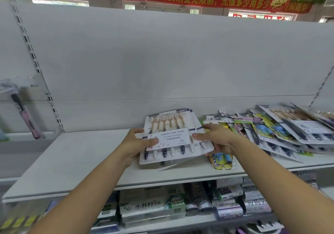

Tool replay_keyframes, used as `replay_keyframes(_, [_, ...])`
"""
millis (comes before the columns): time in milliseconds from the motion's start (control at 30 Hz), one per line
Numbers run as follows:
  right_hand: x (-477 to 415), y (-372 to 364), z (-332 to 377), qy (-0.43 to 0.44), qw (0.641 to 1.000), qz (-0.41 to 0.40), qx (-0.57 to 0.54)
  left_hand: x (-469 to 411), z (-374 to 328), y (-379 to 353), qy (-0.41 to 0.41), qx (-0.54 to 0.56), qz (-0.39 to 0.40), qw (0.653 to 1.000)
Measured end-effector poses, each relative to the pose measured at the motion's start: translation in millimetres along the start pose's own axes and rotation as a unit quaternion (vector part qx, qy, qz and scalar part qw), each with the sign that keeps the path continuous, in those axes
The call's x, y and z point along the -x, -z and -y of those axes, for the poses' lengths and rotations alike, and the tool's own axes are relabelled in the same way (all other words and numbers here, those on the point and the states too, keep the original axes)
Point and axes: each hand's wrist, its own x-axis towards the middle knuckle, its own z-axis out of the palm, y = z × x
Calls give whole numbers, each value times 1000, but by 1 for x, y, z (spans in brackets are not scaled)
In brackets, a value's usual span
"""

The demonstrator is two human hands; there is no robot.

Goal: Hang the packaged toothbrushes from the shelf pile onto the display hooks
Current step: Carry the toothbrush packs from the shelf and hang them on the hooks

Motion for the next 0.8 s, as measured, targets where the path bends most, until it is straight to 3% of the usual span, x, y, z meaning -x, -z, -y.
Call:
replay_keyframes(100, [3, 3, -4, -14, 999, 25, -23, 4, -3, 14, 51, 122, 31, 991])
replay_keyframes(267, [9, 3, -6, -4, 998, 22, -55, 26, 0, 40, 48, 120, 50, 990])
replay_keyframes(500, [28, -20, -16, 129, 988, 10, -81, 97, 23, 97, -104, 186, -67, 975])
replay_keyframes(800, [62, -132, -47, 199, 968, 114, -106, 239, 97, 170, -207, 170, -286, 920])
